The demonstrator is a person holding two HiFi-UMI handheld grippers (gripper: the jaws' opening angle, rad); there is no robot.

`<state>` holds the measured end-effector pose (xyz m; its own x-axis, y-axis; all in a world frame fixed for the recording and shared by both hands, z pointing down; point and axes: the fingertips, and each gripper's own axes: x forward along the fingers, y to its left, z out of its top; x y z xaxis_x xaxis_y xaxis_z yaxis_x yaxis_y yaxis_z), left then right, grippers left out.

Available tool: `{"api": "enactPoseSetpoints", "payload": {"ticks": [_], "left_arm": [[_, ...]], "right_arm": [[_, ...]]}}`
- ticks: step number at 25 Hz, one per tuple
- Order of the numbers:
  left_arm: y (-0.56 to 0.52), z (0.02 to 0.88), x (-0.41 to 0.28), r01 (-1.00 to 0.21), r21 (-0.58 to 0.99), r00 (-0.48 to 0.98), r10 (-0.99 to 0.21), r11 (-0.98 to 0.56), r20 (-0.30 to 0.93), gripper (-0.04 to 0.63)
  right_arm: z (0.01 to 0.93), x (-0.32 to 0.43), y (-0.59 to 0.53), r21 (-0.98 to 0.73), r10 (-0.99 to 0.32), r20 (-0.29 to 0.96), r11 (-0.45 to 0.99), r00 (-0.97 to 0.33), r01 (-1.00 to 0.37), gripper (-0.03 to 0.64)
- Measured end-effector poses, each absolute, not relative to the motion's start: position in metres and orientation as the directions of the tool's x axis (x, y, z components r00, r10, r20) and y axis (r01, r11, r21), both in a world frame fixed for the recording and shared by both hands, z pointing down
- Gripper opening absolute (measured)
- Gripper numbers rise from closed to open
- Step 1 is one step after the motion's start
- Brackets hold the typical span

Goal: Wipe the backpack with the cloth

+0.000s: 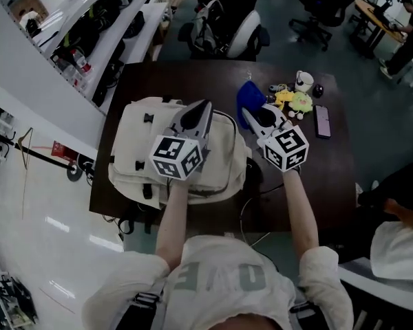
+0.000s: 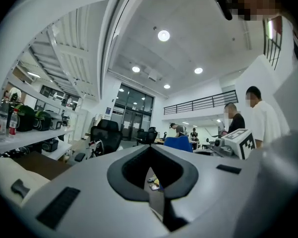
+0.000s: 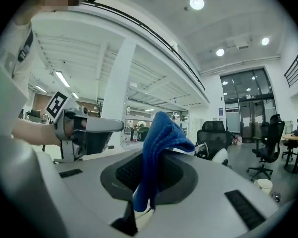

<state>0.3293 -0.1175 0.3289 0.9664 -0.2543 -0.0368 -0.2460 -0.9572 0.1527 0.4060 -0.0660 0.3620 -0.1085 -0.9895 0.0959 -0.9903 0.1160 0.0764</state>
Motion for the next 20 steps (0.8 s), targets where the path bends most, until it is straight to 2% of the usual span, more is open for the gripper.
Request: {"api": "enactPoseSetpoints", "payload": {"ticks": [11,20], "left_arm": [[-0.029,0.306,0.311,-0.124,0.129,0.987,-0.136,-0.984,-0.089,0.005],[-0.059,0.274,0.245,-0.063,0.101,0.985,-0.078,-0.993,-0.151,0.003]], "right_arm": [[0.329,0.358,0.029,0.095,-0.998,0.061,0.021,-0.015,-0.995,0.041],[0.297,0.298,0.005,0.116,-0.993,0.039,-0.102,0.107,-0.988,0.041]]}}
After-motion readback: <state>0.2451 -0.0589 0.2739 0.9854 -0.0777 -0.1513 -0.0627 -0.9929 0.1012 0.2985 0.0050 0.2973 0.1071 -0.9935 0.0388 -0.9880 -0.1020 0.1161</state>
